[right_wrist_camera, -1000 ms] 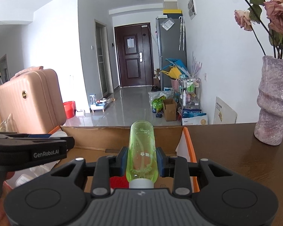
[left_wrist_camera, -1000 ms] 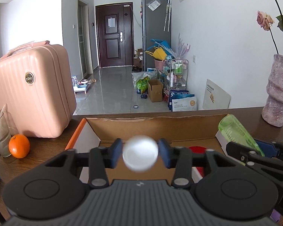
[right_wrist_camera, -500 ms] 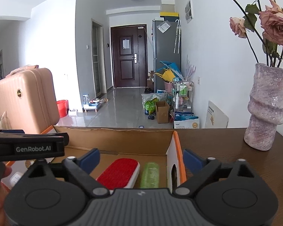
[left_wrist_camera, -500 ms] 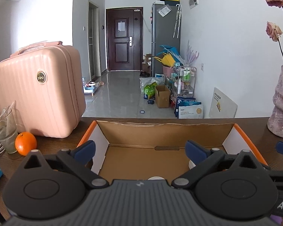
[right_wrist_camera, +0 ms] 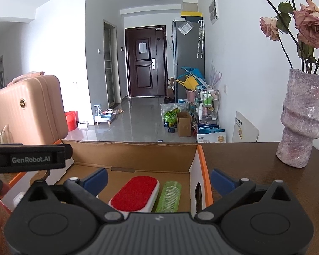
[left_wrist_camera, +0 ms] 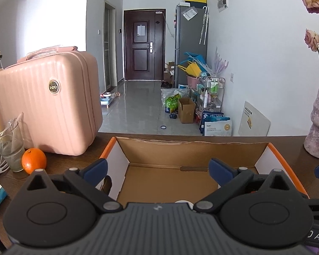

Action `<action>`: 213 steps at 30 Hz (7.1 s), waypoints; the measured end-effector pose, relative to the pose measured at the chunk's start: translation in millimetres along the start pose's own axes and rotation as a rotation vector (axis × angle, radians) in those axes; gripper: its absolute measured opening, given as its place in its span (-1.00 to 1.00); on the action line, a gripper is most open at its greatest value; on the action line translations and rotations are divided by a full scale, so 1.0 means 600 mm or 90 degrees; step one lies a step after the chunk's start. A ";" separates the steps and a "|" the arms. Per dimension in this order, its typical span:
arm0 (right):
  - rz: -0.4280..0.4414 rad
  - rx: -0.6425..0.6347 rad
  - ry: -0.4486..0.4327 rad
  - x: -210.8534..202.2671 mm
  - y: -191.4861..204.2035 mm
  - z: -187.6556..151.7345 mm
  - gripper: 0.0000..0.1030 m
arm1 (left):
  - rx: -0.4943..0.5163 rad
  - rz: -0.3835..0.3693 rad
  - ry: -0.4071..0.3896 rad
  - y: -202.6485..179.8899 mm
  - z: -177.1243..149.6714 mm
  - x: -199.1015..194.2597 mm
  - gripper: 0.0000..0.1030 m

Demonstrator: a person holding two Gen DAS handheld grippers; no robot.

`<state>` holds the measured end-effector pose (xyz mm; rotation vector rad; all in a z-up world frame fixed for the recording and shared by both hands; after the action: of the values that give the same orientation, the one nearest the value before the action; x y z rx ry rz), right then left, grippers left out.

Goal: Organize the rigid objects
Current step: 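Raise both open tools out of the box and move back over the table, then move the right tool to the white tape roll while the left tool approaches the blue cap, then close the right tool on the white tape roll and lift it, then close the left tool on the blue screw cap and lift it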

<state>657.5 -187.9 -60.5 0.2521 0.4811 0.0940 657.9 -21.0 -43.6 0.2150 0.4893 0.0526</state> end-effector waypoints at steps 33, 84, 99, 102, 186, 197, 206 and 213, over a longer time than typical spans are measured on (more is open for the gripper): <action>0.032 -0.015 -0.039 -0.120 0.019 -0.024 1.00 | 0.000 0.001 -0.026 0.033 -0.050 -0.115 1.00; 0.043 -0.015 0.006 -0.317 0.007 -0.209 1.00 | 0.001 -0.037 0.016 0.044 -0.241 -0.318 1.00; 0.028 -0.001 0.020 -0.300 0.001 -0.222 1.00 | -0.013 -0.048 0.048 0.051 -0.256 -0.301 1.00; 0.029 -0.002 0.026 -0.291 0.009 -0.227 1.00 | -0.021 -0.049 0.049 0.058 -0.255 -0.298 1.00; 0.020 0.034 0.015 -0.263 0.023 -0.213 -0.18 | -0.013 -0.021 0.093 0.111 -0.289 -0.243 1.00; 0.026 0.044 0.011 -0.270 0.015 -0.211 -0.18 | 0.047 -0.052 0.121 0.066 -0.306 -0.232 1.00; 0.026 0.047 0.015 -0.268 0.015 -0.214 -0.18 | 0.065 -0.049 0.156 0.054 -0.319 -0.209 1.00; 0.023 0.046 0.018 -0.265 0.015 -0.216 -0.18 | 0.067 -0.040 0.162 0.055 -0.316 -0.194 1.00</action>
<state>456.0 -174.6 -98.0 0.3308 0.5094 0.1164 465.6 36.1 -145.9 0.2970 0.7526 -0.0078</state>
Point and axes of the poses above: each gripper's, at about its wrist camera, not at the fingertips, and x roughly the way its jaws point, y to its left, z to its top, the point moved 9 cm from there along x, roughly the way its jaws point, and after that the axes turned 14 degrees about x, right-handed, at the moved point
